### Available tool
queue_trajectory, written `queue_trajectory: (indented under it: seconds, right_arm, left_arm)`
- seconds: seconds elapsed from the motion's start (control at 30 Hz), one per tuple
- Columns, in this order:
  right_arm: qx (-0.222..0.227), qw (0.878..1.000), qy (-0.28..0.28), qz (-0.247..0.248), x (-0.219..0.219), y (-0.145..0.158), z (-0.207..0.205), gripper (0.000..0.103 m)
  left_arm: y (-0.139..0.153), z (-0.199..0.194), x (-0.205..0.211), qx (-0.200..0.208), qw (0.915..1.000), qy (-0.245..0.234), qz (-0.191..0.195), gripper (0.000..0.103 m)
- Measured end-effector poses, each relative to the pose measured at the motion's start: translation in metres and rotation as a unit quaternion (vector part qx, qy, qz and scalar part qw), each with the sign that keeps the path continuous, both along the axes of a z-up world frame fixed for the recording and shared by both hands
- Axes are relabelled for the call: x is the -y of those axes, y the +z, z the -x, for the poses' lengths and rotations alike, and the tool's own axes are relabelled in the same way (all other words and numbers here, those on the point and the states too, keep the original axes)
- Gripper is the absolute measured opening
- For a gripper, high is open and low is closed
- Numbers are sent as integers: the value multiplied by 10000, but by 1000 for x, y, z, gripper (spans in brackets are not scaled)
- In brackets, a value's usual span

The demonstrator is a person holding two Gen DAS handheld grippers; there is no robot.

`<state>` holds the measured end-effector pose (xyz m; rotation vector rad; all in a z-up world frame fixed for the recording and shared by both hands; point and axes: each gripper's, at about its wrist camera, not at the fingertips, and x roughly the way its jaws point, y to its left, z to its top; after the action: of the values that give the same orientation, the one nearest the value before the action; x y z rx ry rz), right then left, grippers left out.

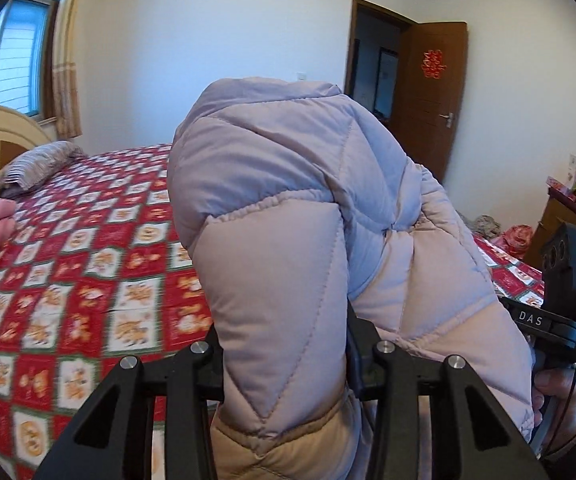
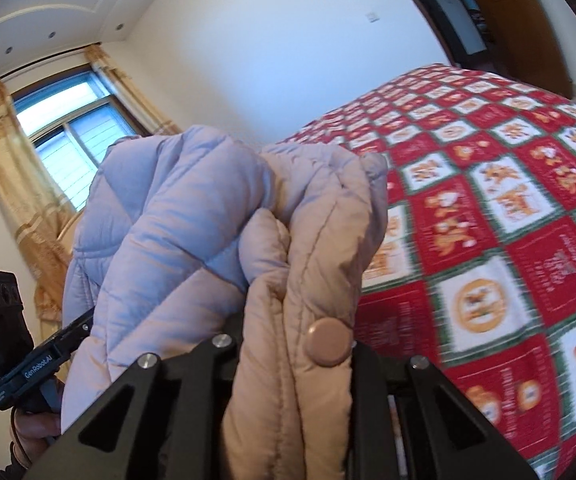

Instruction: Fold large clothes

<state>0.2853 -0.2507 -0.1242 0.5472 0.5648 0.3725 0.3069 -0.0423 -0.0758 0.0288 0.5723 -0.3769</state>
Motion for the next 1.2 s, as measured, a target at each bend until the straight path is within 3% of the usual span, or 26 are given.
queue_trajectory:
  seconds: [0.4,1.2]
  right_arm:
    - [21,9978,608,256,-65,9,-19,20]
    - [-57,9878,1413,652,-166,12,-33,20]
  left_arm:
    - [-6,13,-66,-28,9988,483,123,43]
    - [-20,33,-155,-160,9936,1072,314,43]
